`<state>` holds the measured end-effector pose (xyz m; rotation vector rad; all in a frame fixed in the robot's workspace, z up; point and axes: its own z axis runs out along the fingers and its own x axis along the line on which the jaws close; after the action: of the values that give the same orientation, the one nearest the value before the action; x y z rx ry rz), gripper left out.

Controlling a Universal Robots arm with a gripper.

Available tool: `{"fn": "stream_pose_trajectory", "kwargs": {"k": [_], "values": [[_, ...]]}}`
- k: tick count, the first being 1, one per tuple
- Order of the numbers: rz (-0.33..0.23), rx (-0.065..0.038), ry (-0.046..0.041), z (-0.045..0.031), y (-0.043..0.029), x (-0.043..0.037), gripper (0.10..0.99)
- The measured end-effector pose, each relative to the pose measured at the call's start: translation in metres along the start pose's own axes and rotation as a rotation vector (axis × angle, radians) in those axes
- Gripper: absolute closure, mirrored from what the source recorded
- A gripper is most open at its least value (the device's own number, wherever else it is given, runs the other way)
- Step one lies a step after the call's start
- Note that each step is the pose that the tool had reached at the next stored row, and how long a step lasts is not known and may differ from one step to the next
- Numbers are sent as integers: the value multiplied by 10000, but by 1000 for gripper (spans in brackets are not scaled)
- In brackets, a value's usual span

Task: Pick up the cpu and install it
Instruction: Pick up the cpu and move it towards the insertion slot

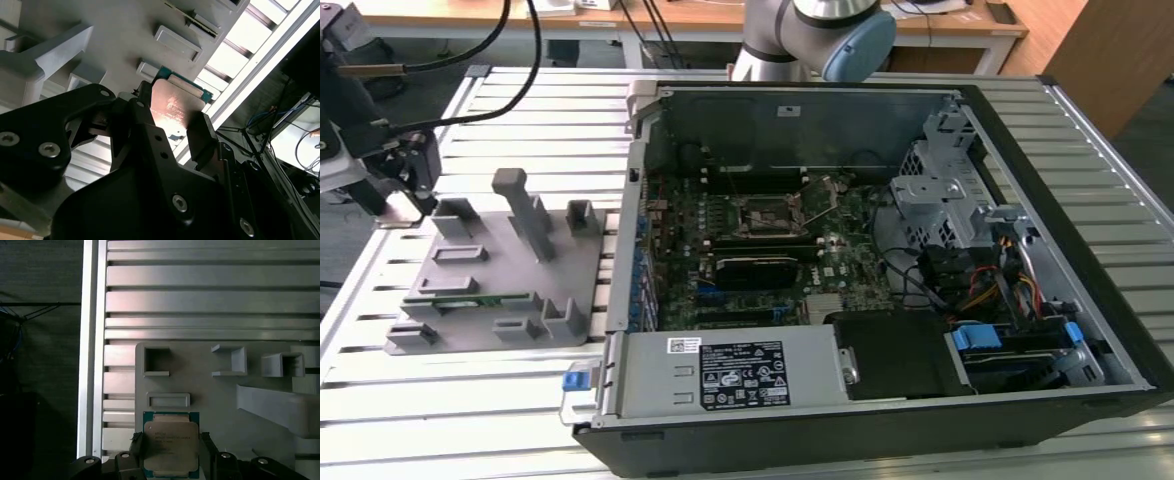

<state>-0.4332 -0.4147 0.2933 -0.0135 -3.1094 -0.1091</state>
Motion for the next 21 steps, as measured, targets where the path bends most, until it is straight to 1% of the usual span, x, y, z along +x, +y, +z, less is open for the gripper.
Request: {"fn": "stream_pose_trajectory", "kwargs": {"k": [21], "values": [[0,0,-4,-254,23,8,557]]}}
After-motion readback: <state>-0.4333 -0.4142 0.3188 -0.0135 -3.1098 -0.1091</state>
